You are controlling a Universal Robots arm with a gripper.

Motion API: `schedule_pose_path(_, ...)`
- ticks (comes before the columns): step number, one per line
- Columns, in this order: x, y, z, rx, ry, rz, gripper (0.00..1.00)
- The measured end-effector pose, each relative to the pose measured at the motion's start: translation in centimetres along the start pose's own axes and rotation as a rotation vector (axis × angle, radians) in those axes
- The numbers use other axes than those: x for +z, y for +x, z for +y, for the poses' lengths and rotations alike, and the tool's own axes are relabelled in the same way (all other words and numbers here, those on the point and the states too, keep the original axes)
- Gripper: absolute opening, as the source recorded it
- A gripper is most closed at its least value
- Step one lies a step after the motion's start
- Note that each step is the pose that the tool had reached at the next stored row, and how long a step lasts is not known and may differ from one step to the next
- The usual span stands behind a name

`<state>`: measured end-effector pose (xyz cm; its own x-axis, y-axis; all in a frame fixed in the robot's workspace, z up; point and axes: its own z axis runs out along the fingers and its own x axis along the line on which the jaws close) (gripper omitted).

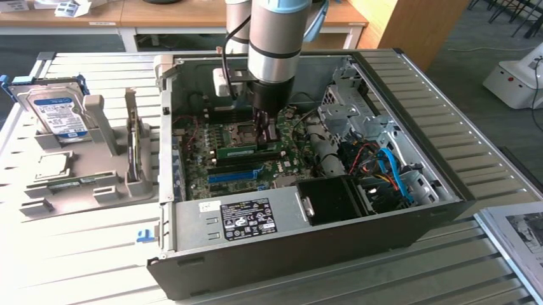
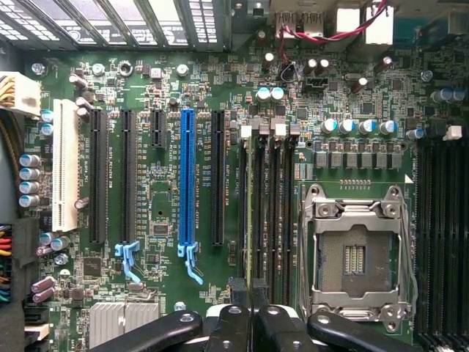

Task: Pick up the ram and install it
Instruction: 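Insert the ram into the slot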

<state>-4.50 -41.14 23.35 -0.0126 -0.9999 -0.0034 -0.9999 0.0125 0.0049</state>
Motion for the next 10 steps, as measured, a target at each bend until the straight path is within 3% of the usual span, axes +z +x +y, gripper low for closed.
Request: schedule_pose_path(10, 0.01, 0.00, 0.00, 0.005, 0.0000, -0.0001, 0.11)
